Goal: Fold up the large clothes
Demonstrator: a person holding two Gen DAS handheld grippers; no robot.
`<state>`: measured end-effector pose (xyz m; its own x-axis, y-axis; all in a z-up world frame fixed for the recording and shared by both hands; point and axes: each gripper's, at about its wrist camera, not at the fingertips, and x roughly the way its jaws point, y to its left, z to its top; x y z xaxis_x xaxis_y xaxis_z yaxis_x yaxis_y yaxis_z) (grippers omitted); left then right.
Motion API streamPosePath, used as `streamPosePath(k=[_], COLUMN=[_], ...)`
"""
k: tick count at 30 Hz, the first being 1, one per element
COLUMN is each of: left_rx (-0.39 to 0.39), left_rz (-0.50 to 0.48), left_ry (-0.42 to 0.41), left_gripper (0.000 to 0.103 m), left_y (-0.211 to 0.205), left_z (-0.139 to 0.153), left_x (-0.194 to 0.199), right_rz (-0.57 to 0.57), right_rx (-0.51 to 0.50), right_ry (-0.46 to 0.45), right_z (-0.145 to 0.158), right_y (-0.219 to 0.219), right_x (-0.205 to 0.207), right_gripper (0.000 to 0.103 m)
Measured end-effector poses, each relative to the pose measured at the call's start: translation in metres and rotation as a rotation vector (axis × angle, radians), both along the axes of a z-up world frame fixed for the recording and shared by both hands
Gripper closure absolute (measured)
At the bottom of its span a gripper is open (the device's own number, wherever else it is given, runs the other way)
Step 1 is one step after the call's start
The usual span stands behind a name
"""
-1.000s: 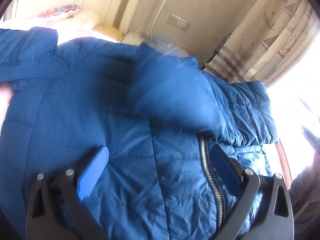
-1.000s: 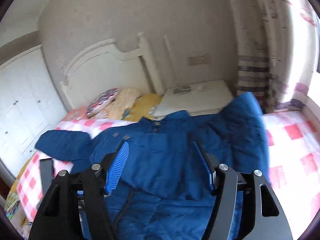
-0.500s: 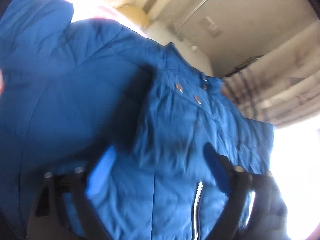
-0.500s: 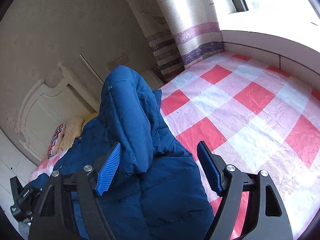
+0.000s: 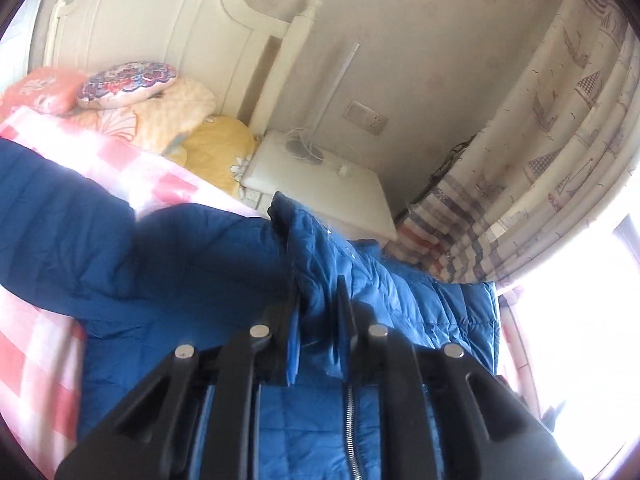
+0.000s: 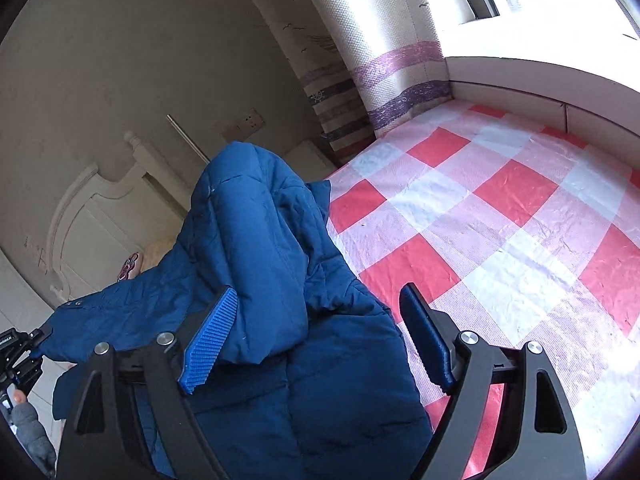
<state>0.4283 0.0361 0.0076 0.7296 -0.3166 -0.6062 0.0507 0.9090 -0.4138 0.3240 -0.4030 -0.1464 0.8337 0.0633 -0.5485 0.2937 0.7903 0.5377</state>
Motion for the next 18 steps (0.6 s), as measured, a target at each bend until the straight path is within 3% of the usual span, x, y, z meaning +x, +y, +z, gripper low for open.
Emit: streamPosePath(k=[4, 10, 13, 15, 16, 18], left_rx=[0.044, 0.09, 0.189, 0.352, 0.411, 0.457], left_rz=[0.058, 0.143, 0.232, 0.345, 0.389, 0.442], left_ry=[-0.018, 0.062, 0.104, 0.12, 0.108, 0.002], left_gripper=[0.088, 0.088, 0.086, 0.078, 0.066, 0.044], left_y=[0.016, 0.046, 0.059, 0.059, 0.057, 0.052], left_z=[-0.01, -0.052, -0.067, -0.073, -0.071, -0.058], left_x=[-0.014, -0.016, -0.01, -0.011, -0.014, -0.032], right_rz=[-0.018, -0.025, -0.029, -0.029, -0.03, -0.034], right_rx=[0.033, 0.02, 0.023, 0.021, 0.019, 0.013], right_ry=[-0.009, 0.004, 0.008, 0.01, 0.011, 0.012], right_z=[-0.003, -0.003, -0.004, -0.004, -0.004, -0.004], right_y=[-0.007, -0.006, -0.007, -0.007, -0.007, -0.007], right_x=[-0.003, -0.001, -0.001, 0.0, 0.0, -0.001], right_gripper=[0.024, 0.024, 0.024, 0.024, 0.024, 0.024])
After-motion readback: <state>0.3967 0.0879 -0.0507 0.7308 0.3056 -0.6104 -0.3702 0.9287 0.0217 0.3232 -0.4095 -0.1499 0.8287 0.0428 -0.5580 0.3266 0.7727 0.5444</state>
